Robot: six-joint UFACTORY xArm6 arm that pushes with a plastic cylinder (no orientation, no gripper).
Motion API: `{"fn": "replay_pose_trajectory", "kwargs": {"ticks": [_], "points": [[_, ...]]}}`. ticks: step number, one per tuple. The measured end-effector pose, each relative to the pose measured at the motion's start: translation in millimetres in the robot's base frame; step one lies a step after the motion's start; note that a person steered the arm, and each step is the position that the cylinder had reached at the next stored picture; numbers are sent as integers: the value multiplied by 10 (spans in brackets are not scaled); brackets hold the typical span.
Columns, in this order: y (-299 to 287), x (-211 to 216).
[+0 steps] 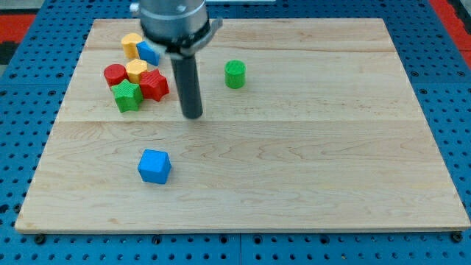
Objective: Separate both the stars from yellow hexagon
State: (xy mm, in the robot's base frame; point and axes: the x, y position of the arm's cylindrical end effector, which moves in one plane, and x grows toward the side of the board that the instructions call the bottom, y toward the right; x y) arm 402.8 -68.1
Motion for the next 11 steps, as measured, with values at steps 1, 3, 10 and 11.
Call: {"fn": "replay_pose_trajectory", "kwargs": {"ticks": [1,3,10,11], "points": [[-215,-688],[-478,-622],[-1138,-200],[-1016,56]]}}
